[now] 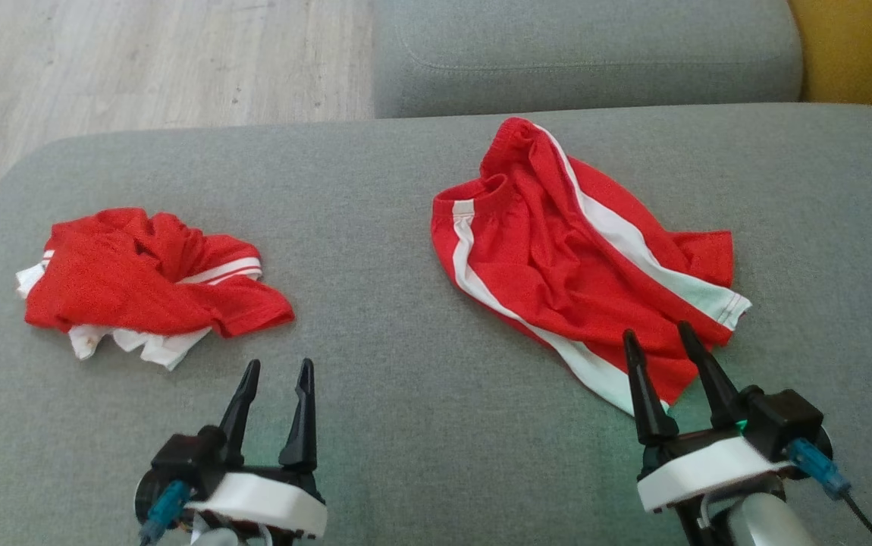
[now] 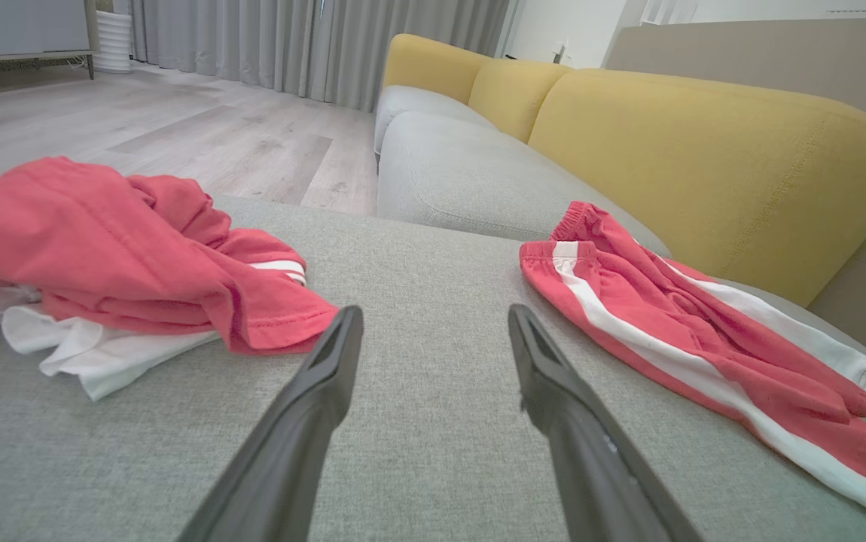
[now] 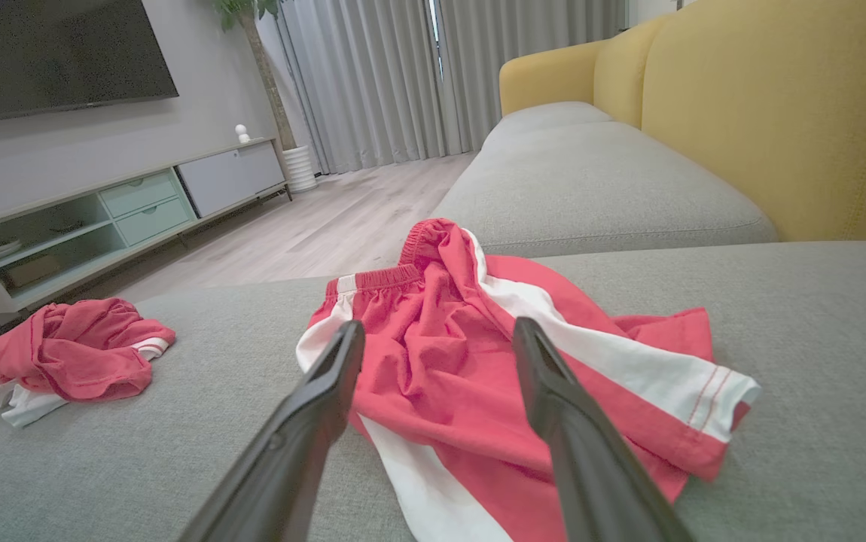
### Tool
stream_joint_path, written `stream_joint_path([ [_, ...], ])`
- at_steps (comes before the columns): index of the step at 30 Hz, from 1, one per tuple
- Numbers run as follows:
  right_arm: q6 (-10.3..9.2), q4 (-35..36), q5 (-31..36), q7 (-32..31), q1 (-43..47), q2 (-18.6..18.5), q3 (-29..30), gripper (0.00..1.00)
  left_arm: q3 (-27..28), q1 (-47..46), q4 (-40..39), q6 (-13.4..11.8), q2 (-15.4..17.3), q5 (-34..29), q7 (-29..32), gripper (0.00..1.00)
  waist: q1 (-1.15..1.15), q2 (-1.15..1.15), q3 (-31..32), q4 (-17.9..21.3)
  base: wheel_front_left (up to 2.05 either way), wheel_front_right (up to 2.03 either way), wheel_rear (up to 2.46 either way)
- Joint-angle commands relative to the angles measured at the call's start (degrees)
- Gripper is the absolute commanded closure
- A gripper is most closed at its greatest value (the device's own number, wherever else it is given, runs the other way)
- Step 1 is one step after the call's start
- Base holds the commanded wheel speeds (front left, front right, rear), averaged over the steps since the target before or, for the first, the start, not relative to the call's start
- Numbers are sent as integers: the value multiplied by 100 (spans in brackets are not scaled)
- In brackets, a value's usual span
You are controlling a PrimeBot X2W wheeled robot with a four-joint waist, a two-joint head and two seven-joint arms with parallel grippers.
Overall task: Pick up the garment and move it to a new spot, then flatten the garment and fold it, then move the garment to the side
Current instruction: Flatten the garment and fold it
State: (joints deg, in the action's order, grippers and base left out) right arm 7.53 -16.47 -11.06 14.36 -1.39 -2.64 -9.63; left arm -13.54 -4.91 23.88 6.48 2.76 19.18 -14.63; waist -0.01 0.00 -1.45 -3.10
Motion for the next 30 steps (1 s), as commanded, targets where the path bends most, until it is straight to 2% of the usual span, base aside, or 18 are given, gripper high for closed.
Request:
stream_joint_path([
  [1,-4,149,32,63,-98,-24,-155,0,118,-176,-156,-31,13,5,-37,0,1,0,17,-21,0,0,0],
  [8,-4,50,57,63,-103,-24,-150,0,119,-226,-209,-64,12,93,-37,0,1,0,2,-5,0,0,0],
  [17,-4,-885,439,-194,-114,-24,-204,0,71,-224,-312,-86,12,140,-37,0,1,0,-18,64,0,0,0],
  [26,-4,-1344,1013,-509,-313,-24,28,0,-33,-271,-364,-105,12,187,-37,0,1,0,-119,40,0,0,0],
  [30,-4,-1466,1046,-559,-413,-24,60,0,-58,-314,-370,-107,12,198,-37,0,1,0,-183,2,0,0,0],
])
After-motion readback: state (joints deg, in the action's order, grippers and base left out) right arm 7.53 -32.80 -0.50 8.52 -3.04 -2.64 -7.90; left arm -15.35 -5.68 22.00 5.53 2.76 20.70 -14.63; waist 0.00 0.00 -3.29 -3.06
